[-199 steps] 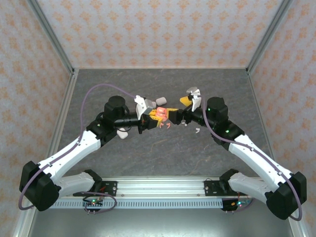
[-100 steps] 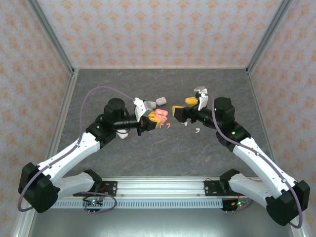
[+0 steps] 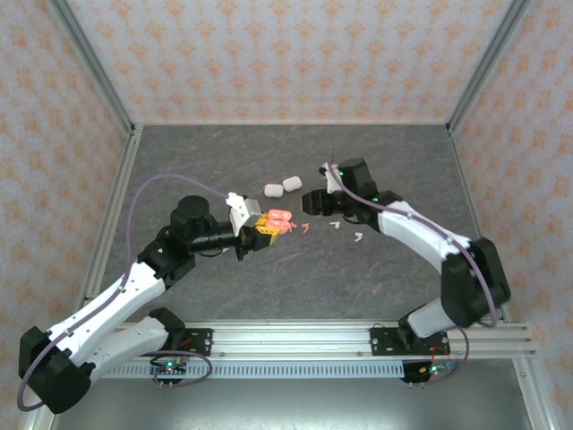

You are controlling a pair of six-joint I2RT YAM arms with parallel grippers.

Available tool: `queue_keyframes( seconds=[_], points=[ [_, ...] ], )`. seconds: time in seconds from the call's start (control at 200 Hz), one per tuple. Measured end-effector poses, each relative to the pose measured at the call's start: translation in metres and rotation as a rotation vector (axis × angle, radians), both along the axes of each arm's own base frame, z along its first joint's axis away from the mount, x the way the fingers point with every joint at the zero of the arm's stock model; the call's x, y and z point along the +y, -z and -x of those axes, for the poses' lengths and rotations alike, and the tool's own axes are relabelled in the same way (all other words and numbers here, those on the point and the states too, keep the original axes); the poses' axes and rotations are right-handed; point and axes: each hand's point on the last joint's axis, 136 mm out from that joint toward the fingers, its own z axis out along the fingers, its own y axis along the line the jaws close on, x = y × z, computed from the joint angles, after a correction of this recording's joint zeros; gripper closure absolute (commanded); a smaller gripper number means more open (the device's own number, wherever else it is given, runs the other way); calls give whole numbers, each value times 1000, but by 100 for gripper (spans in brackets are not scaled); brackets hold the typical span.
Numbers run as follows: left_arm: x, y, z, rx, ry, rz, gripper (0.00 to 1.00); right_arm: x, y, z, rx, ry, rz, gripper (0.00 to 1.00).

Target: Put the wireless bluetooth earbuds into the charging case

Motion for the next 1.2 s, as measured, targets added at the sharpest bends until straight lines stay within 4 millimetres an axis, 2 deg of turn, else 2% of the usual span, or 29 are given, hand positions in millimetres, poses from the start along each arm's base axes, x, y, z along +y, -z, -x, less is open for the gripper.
queue_keyframes(
  seconds=[0.18, 0.305, 0.545, 0.836, 1.201],
  points=[
    [2, 2, 0, 6, -10, -8, 100, 31, 42, -14, 77, -81, 114, 53],
    [2, 3, -1, 9, -16, -12, 100, 47, 68, -15, 124, -128, 186, 54],
    [2, 5, -1, 14, -16, -15, 100, 52, 105, -19, 192, -151, 276, 55],
    [1, 7, -3, 22, -17, -20, 100, 50, 123, -9, 243, -184, 327, 58],
    [1, 13, -4, 42, -20, -34, 100, 49, 126, -5, 240, -212, 350, 65]
  ],
)
